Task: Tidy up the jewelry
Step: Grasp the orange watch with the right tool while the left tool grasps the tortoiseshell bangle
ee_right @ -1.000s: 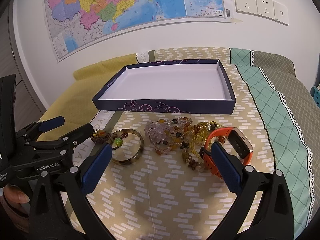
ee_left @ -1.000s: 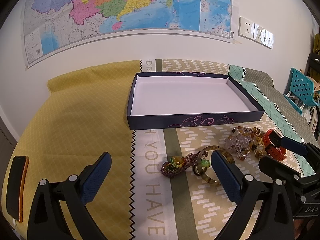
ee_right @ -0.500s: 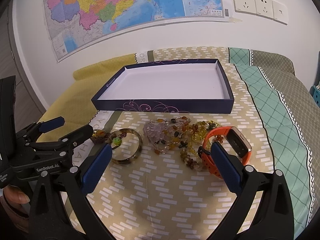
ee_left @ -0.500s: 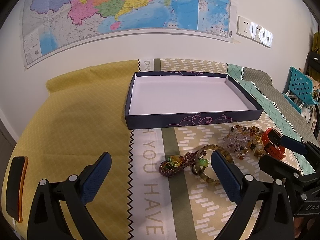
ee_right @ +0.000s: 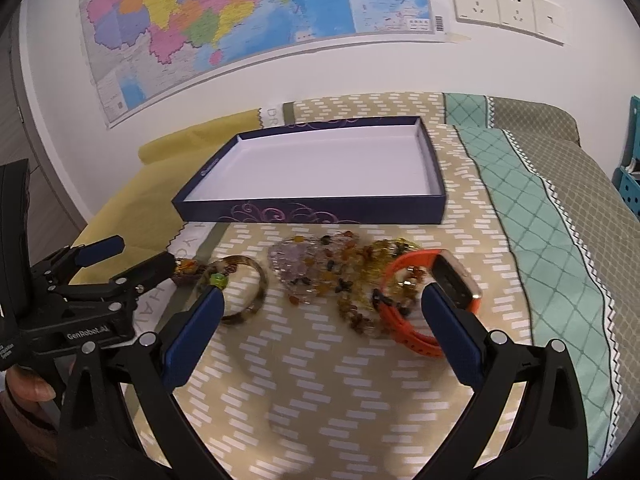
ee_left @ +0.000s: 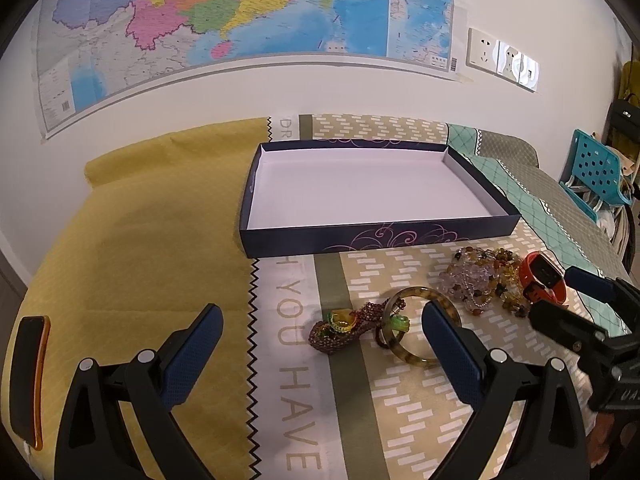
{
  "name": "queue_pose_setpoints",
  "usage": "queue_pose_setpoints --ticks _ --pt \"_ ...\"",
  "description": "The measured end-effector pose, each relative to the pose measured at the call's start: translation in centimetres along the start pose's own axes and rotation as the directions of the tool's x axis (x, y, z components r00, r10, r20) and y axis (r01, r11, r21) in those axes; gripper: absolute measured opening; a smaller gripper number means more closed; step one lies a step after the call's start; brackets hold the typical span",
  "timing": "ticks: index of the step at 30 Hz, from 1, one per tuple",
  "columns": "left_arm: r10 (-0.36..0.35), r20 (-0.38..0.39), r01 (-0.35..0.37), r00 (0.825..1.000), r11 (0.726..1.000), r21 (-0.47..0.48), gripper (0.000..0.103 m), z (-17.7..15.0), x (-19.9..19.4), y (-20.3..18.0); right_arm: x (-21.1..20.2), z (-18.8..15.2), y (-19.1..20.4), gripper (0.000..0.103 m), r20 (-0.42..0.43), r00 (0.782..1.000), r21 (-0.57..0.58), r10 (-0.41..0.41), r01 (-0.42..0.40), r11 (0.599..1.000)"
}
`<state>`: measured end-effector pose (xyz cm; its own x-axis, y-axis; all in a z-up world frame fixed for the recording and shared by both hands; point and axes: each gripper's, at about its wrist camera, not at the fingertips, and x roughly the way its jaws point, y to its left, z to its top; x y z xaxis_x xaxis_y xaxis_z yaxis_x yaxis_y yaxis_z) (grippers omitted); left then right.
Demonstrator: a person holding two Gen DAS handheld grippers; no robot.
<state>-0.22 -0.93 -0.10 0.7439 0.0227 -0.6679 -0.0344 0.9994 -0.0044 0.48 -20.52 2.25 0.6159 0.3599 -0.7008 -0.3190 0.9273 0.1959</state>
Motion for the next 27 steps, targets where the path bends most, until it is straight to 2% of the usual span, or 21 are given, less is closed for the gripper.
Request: queue_pose_setpoints --ticks 3,5,6,9,13,17,18,19,21,23,25,26,27 --pt "-0.005 -0.003 0.005 1.0 1.0 0.003 0.096 0.0 0.2 0.0 -0.4 -0.1 -1.5 0.095 -0.025 0.998 0.018 -0.051 0.052 0.999" --pt "-0.013 -0.008 0.013 1.0 1.0 0.004 0.096 0.1 0.4 0.1 -0.9 -0.2 -2.9 0.092 -0.014 0.996 0.043 -0.091 0.091 0.995" --pt "-0.019 -0.01 0.019 1.0 1.0 0.004 0.096 0.1 0.4 0.1 -1.0 -0.4 -3.6 0.09 0.026 0.996 0.067 -0.087 0.085 0.994" --pt "-0.038 -0.018 0.039 0.999 0.999 0.015 0.096 0.1 0.7 0.0 -1.1 -0.6 -5.8 0.081 -0.013 0.994 0.128 -0.11 0.111 0.986" --pt "-0.082 -0.031 0.083 0.996 0.995 0.052 0.09 0.1 0.9 -0.4 -0.3 -1.2 -7.8 0.062 -0.079 0.996 0.213 -0.051 0.067 0.975" --pt "-0.1 -0.04 0.104 0.994 0.989 0.108 0.085 0.0 1.1 -0.9 0.5 -1.5 -7.9 0.049 -0.123 0.992 0.263 0.035 -0.001 0.965" --pt "-0.109 -0.046 0.114 0.993 0.986 0.122 0.083 0.0 1.2 -1.0 0.5 -1.5 -7.9 0.041 -0.119 0.991 0.265 0.052 -0.019 0.964" --pt "-0.123 -0.054 0.129 0.991 0.983 0.129 0.079 -0.1 1.3 -1.0 0.6 -1.4 -7.8 0.029 -0.124 0.991 0.259 0.051 -0.018 0.966" --pt "-0.148 -0.066 0.156 0.987 0.977 0.144 0.071 -0.1 1.4 -1.2 0.7 -1.2 -7.9 0.019 -0.131 0.991 0.234 0.027 0.005 0.972" --pt "-0.176 -0.079 0.187 0.981 0.969 0.162 0.066 -0.2 1.4 -1.5 0.5 -1.0 -8.1 0.014 -0.129 0.992 0.21 0.012 0.016 0.978" --pt "-0.212 -0.095 0.226 0.973 0.958 0.174 0.056 -0.4 1.3 -1.7 0.4 -0.7 -8.4 0.011 -0.115 0.993 0.18 -0.015 0.036 0.983" --pt "-0.247 -0.11 0.263 0.963 0.947 0.183 0.054 -0.5 1.2 -1.8 0.2 -0.5 -8.4 0.009 -0.111 0.993 0.153 -0.049 0.066 0.986" --pt "-0.274 -0.123 0.294 0.954 0.938 0.185 0.048 -0.7 1.1 -1.8 0.1 -0.4 -8.6 0.005 -0.107 0.992 0.14 -0.066 0.081 0.987"
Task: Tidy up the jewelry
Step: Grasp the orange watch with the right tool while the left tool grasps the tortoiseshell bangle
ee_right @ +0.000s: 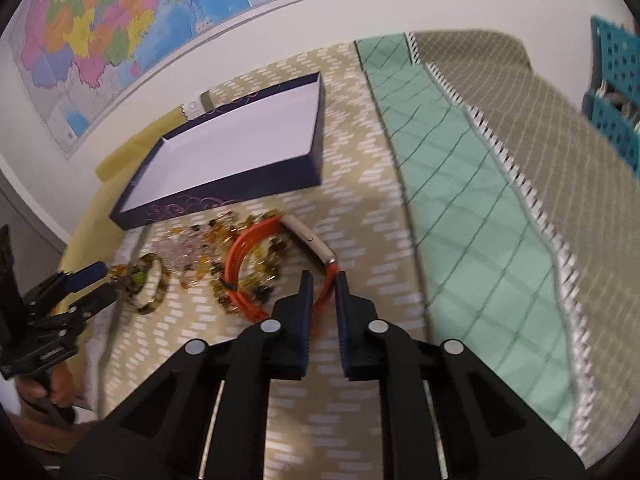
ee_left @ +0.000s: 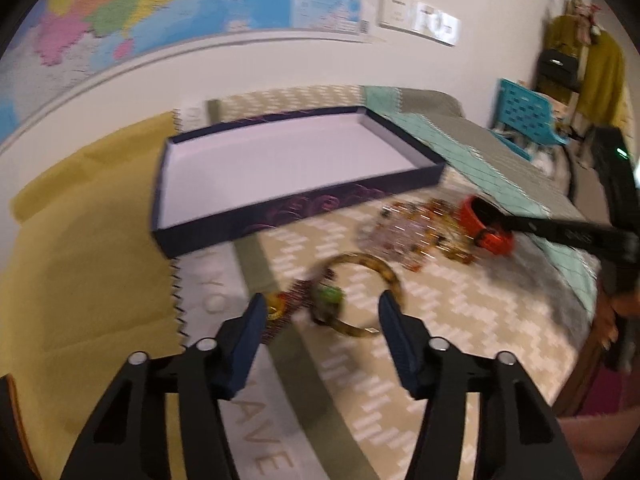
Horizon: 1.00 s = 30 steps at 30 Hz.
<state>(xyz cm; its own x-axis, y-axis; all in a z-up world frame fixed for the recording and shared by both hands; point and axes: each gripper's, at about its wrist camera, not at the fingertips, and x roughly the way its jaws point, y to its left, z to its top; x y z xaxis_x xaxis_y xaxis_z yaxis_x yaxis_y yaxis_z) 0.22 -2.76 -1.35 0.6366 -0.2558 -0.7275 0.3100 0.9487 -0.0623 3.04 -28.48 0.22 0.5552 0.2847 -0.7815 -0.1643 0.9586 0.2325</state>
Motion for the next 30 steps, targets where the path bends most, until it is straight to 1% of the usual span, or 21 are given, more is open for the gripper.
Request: queue_pose_setpoints --ticks 1,2,3,4,6,8,10,12,15,16,18,20,23,25,28,30 --pt "-0.027 -0.009 0.027 1.0 1.0 0.005 0.043 -0.1 0.0 -0.1 -0.1 0.2 -0.2 0.005 0.003 1.0 -0.002 -0.003 0.003 1.0" --pt "-0.061 -0.024 0.061 0.998 0.998 0.011 0.042 -0.2 0.1 -0.2 -0.2 0.4 -0.6 0.004 0.009 1.0 -0.002 -0.014 0.014 1.0" --pt "-0.077 -0.035 0.077 0.996 0.997 0.012 0.04 -0.4 0.3 -0.3 -0.2 0.5 -0.8 0.005 0.006 1.0 0.0 -0.013 0.013 1.0" --pt "-0.08 -0.048 0.081 0.996 0.997 0.013 0.038 -0.4 0.6 -0.4 0.0 0.6 -1.0 0.009 -0.006 1.0 0.005 -0.004 0.004 1.0" --pt "-0.076 -0.068 0.077 0.995 0.997 0.01 0.035 -0.5 1.2 -0.4 0.0 0.6 -1.0 0.013 -0.01 1.0 0.004 0.007 -0.007 1.0" --pt "-0.084 -0.081 0.083 0.993 0.996 -0.016 0.035 -0.5 1.6 -0.1 0.2 0.3 -0.8 0.016 -0.023 1.0 -0.004 0.013 -0.013 1.0" --pt "-0.109 -0.091 0.104 0.99 0.993 -0.061 0.035 -0.3 2.0 0.7 0.3 0.1 -0.7 0.022 -0.03 0.999 0.005 0.022 -0.022 1.0" --pt "-0.114 -0.092 0.107 0.989 0.991 -0.078 0.033 -0.1 2.2 1.2 0.6 -0.1 -0.8 0.022 -0.04 0.999 0.005 0.019 -0.019 1.0" --pt "-0.133 -0.104 0.121 0.986 0.986 -0.111 0.021 0.5 2.6 1.8 0.7 -0.1 -0.9 0.022 -0.043 0.999 0.006 0.027 -0.027 1.0" --pt "-0.136 -0.108 0.124 0.985 0.986 -0.115 0.019 0.6 2.6 2.0 0.8 -0.1 -0.9 0.019 -0.044 0.999 0.003 0.026 -0.026 1.0" --pt "-0.139 -0.116 0.125 0.984 0.985 -0.116 0.016 0.8 2.7 2.2 1.0 0.0 -0.7 0.014 -0.049 0.998 -0.011 0.026 -0.026 1.0" --pt "-0.136 -0.123 0.123 0.983 0.987 -0.108 0.015 0.9 2.7 2.2 1.2 0.1 -0.5 0.013 -0.048 0.999 -0.021 0.02 -0.021 1.0" --pt "-0.118 -0.138 0.107 0.983 0.991 -0.083 0.011 1.1 2.8 2.0 1.4 0.2 -0.6 0.008 -0.044 0.999 -0.023 0.025 -0.026 0.999" --pt "-0.11 -0.141 0.1 0.984 0.992 -0.075 0.005 1.2 2.8 2.1 1.4 0.3 -0.5 0.005 -0.043 0.999 -0.029 0.021 -0.022 0.999" --pt "-0.093 -0.137 0.085 0.986 0.994 -0.063 0.004 1.2 2.7 2.0 1.2 0.4 -0.4 0.005 -0.037 0.999 -0.04 0.015 -0.017 0.999" --pt "-0.104 -0.123 0.097 0.987 0.993 -0.061 0.004 1.3 2.2 2.0 0.9 0.5 -0.4 0.005 -0.028 0.999 -0.038 0.024 -0.025 0.999"
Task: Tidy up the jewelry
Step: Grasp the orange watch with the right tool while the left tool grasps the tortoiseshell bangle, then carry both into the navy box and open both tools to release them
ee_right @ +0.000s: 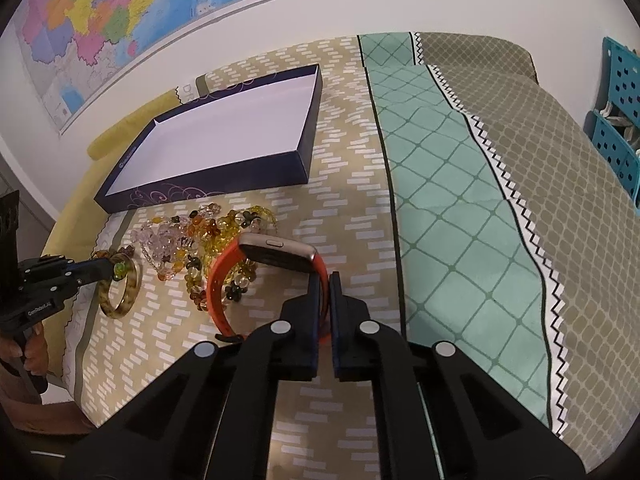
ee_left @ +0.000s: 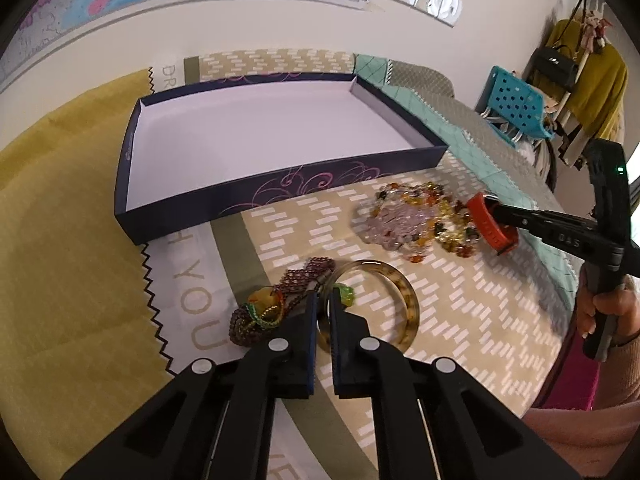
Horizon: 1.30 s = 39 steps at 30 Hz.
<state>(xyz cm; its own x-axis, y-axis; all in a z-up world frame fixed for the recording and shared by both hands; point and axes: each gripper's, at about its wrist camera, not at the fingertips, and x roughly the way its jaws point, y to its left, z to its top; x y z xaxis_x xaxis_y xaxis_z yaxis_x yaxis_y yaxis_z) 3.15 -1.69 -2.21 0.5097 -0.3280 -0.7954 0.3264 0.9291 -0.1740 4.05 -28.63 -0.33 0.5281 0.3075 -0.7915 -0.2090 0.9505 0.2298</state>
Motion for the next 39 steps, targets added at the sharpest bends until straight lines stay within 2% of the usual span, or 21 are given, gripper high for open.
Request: queue_pose_setpoints --ticks 8,13,17,22,28,39 --pt "-0.033 0.061 0.035 0.998 0.999 -0.027 0.005 1.1 -2.3 0.6 -1.9 1.4 0.5 0.005 0.061 0.997 -0.02 0.037 -0.036 0.999" --pt "-0.042 0.107 0.047 0.993 0.998 -0.04 0.005 2.9 -3.7 1.5 -2.1 3.8 1.7 0.005 0.092 0.994 -0.064 0.059 -0.054 0.996" --pt "-0.002 0.129 0.009 0.992 0.998 -0.058 0.005 5.1 -3.7 2.8 -1.0 6.7 2.8 0.005 0.105 0.992 -0.107 0.071 -0.06 0.992" --pt "0.055 0.136 -0.043 0.989 0.995 -0.095 0.005 8.0 -2.6 5.1 1.9 11.0 4.2 0.005 0.1 0.992 -0.147 0.08 -0.064 0.987" --pt "0.092 0.134 -0.074 0.987 0.988 -0.137 0.005 11.5 -0.1 7.9 6.5 14.9 5.1 0.005 0.066 0.996 -0.147 0.064 -0.054 0.988" --pt "0.112 0.082 -0.097 0.99 0.98 -0.176 0.005 15.6 5.4 10.9 14.1 18.7 5.6 0.005 -0.025 0.999 -0.123 -0.026 0.022 0.992"
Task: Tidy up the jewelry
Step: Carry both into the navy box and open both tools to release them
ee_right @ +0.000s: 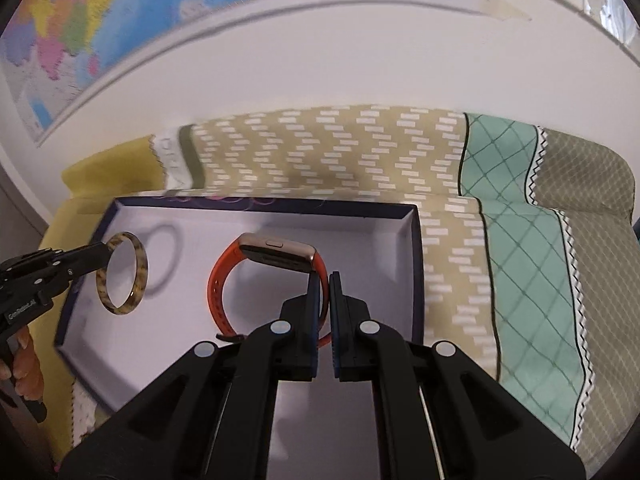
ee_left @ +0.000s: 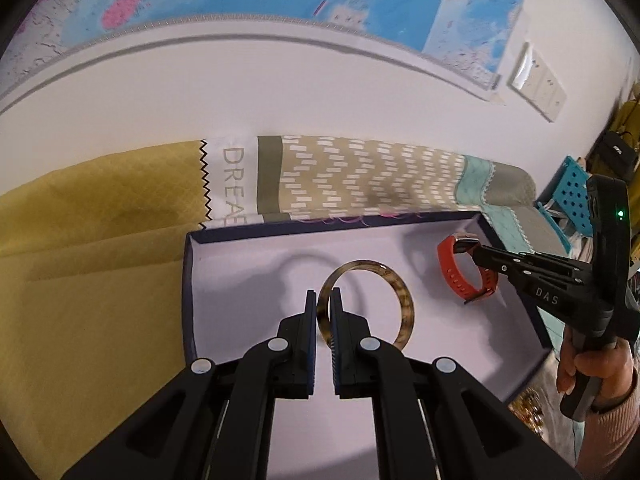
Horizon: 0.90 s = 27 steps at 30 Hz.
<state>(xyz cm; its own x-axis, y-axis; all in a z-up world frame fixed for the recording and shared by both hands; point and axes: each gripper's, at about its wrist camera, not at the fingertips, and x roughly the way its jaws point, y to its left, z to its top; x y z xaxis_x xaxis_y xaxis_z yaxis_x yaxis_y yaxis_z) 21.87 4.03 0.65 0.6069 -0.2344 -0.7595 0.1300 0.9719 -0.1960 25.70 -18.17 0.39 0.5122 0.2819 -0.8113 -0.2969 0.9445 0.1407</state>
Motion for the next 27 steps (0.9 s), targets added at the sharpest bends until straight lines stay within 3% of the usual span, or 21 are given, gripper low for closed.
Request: queue_pose_setpoints --ticks 11,12,15,17,20,27 --pt "0.04 -0.054 -0.041 0.998 0.999 -0.026 0.005 2.1 3.4 0.5 2.2 1.7 0.1 0.006 -0.036 0.998 0.01 -0.052 0.052 0.999" --pt "0.046 -0.057 -0.047 0.997 0.999 -0.025 0.005 2.2 3.6 0.5 2.0 1.7 0.1 0.008 -0.029 0.998 0.013 -0.062 0.062 0.998" --pt "0.065 -0.072 -0.067 0.995 0.997 -0.03 0.005 2.4 3.9 0.6 1.5 1.5 0.3 0.029 0.004 0.997 0.009 -0.082 0.082 0.997" --pt "0.073 -0.07 -0.075 0.995 0.997 -0.033 0.011 2.3 3.7 0.7 0.7 1.2 0.2 0.031 0.02 0.997 0.011 -0.08 0.079 0.997" --pt "0.092 -0.031 -0.092 0.995 0.996 -0.013 0.02 2.0 2.5 0.5 -1.7 0.1 -0.1 0.032 0.068 0.997 0.016 -0.022 0.021 1.0" --pt "-0.001 0.098 -0.005 0.995 0.998 0.059 0.032 -1.1 -4.2 -0.5 -8.2 -5.0 0.9 0.041 0.117 0.982 -0.103 0.147 -0.135 0.986"
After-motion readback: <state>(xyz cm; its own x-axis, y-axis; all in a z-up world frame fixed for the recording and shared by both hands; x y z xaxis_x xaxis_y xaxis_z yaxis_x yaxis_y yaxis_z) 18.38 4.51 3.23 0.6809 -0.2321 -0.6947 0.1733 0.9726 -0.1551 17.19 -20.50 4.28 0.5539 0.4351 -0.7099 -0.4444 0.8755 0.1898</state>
